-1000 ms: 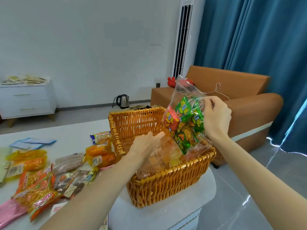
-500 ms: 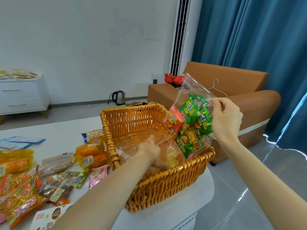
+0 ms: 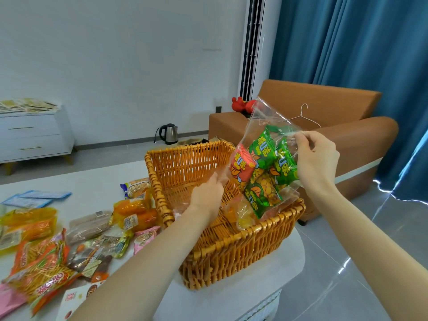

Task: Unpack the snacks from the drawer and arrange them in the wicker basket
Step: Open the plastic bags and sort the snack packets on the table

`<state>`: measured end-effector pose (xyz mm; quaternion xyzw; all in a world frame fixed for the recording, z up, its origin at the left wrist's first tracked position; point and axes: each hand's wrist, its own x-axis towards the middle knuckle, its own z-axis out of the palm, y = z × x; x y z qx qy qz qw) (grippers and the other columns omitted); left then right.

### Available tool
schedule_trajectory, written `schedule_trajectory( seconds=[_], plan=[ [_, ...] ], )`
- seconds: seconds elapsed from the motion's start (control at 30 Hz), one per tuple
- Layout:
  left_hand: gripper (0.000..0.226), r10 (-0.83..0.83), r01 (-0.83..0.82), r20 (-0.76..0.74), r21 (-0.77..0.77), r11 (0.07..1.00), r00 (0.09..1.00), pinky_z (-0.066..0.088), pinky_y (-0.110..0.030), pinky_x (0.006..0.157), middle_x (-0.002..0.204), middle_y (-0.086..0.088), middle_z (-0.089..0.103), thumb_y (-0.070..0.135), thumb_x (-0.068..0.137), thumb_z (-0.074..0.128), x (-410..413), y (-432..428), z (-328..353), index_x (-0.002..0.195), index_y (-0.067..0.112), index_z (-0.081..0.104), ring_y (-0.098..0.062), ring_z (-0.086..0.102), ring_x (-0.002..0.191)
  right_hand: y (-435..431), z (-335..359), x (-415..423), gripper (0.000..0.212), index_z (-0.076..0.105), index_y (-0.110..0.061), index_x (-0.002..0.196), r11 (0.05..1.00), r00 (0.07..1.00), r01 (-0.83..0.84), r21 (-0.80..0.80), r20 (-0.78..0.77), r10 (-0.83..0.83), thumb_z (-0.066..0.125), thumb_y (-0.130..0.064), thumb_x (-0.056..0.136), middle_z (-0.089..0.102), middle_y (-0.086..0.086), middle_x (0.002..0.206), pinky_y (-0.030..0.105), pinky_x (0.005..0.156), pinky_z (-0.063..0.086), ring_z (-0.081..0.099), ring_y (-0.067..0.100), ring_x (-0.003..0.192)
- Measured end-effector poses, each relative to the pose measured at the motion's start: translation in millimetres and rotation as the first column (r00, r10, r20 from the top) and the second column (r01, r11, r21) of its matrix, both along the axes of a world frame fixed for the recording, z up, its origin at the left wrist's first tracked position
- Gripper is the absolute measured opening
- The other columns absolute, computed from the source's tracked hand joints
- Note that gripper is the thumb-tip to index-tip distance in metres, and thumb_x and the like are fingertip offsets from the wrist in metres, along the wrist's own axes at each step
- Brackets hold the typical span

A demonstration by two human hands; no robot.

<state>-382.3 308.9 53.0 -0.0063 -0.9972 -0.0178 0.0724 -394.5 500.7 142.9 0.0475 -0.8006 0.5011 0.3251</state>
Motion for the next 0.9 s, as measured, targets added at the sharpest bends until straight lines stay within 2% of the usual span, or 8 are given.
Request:
schedule_trajectory(
  seconds=[0.13, 0.27, 0.33, 0.43, 0.53, 0.7, 0.8, 0.9],
  plan=[
    [0.095, 0.129, -0.077, -0.281, 0.19, 0.979, 0.951, 0.05, -0.02, 0.056, 0.162, -0.003, 0.001, -0.016, 0.081, 0.052, 14, -11, 20, 0.154, 0.019, 0.003, -0.009, 0.055, 0.064, -4, 4, 4, 0.024, 0.065, -0.012, 0.093, 0.999, 0.995, -0.014, -0.047, 0.094, 0.018, 0.044, -0.022, 0.101, 0.06, 0.0, 0.079, 0.029, 0.07, 0.035, 0.05, 0.015, 0.07],
    [0.099, 0.203, -0.069, -0.439, 0.303, 0.95, 0.875, 0.039, -0.017, 0.048, 0.162, 0.0, -0.004, -0.018, 0.081, 0.051, 33, -32, 42, 0.154, 0.02, -0.004, -0.012, 0.054, 0.064, -24, -1, 8, 0.021, 0.058, -0.011, 0.099, 0.999, 0.978, -0.052, 0.002, 0.201, 0.05, 0.039, -0.018, 0.103, 0.06, 0.005, 0.088, 0.031, 0.07, 0.035, 0.053, 0.021, 0.078],
    [0.098, 0.183, -0.032, -0.49, 0.301, 0.953, 0.852, 0.052, -0.024, 0.06, 0.162, 0.004, -0.003, -0.019, 0.082, 0.049, 41, -40, 50, 0.153, 0.023, -0.004, -0.021, 0.062, 0.093, -39, -11, 6, 0.02, 0.056, -0.012, 0.103, 0.994, 0.96, -0.094, 0.054, 0.27, 0.076, 0.036, -0.015, 0.102, 0.061, 0.008, 0.099, 0.032, 0.072, 0.039, 0.056, 0.025, 0.087],
    [0.097, 0.118, 0.011, -0.517, 0.24, 0.971, 0.848, 0.053, -0.047, 0.088, 0.161, 0.008, -0.001, -0.019, 0.082, 0.045, 54, -46, 57, 0.152, 0.027, -0.004, -0.032, 0.046, 0.129, -58, -42, 2, 0.017, 0.053, -0.012, 0.103, 0.978, 0.91, -0.168, 0.121, 0.401, 0.107, 0.037, -0.006, 0.099, 0.062, 0.007, 0.106, 0.035, 0.065, 0.045, 0.059, 0.027, 0.084],
    [0.094, 0.077, 0.056, -0.521, 0.235, 0.97, 0.85, 0.055, -0.042, 0.085, 0.161, 0.009, 0.002, -0.019, 0.084, 0.042, 67, -49, 62, 0.153, 0.028, 0.0, -0.028, 0.044, 0.131, -59, -68, 6, 0.021, 0.048, -0.012, 0.11, 0.937, 0.901, -0.188, 0.295, 0.431, 0.045, 0.041, 0.0, 0.095, 0.059, 0.005, 0.107, 0.042, 0.072, 0.055, 0.062, 0.029, 0.088],
    [0.081, 0.044, 0.156, -0.577, 0.293, 0.943, 0.816, 0.051, -0.028, 0.09, 0.16, 0.009, 0.015, -0.011, 0.093, 0.045, 79, -52, 81, 0.153, 0.028, 0.008, -0.018, 0.057, 0.117, -48, -52, 22, 0.039, 0.046, -0.017, 0.127, 0.793, 0.986, -0.041, 0.608, 0.155, -0.067, 0.051, -0.001, 0.092, 0.051, 0.006, 0.126, 0.035, 0.077, 0.051, 0.048, 0.025, 0.111],
    [0.075, 0.031, 0.172, -0.622, 0.264, 0.949, 0.783, 0.053, -0.024, 0.084, 0.159, 0.01, 0.019, -0.006, 0.094, 0.049, 85, -52, 96, 0.153, 0.026, 0.016, -0.016, 0.062, 0.108, -55, -20, 41, 0.03, 0.054, -0.018, 0.126, 0.88, 0.981, -0.187, 0.437, 0.137, 0.14, 0.053, -0.014, 0.096, 0.055, 0.002, 0.124, 0.03, 0.085, 0.049, 0.051, 0.021, 0.113],
    [0.075, -0.029, 0.198, -0.628, 0.201, 0.959, 0.778, 0.048, -0.027, 0.095, 0.158, 0.009, 0.021, -0.002, 0.094, 0.051, 104, -53, 106, 0.154, 0.027, 0.015, -0.016, 0.052, 0.125, -72, 14, 68, 0.027, 0.058, -0.02, 0.124, 0.896, 0.856, -0.444, 0.011, 0.302, 0.42, 0.044, -0.027, 0.102, 0.064, -0.002, 0.115, 0.026, 0.082, 0.053, 0.064, 0.018, 0.1]
  ],
)
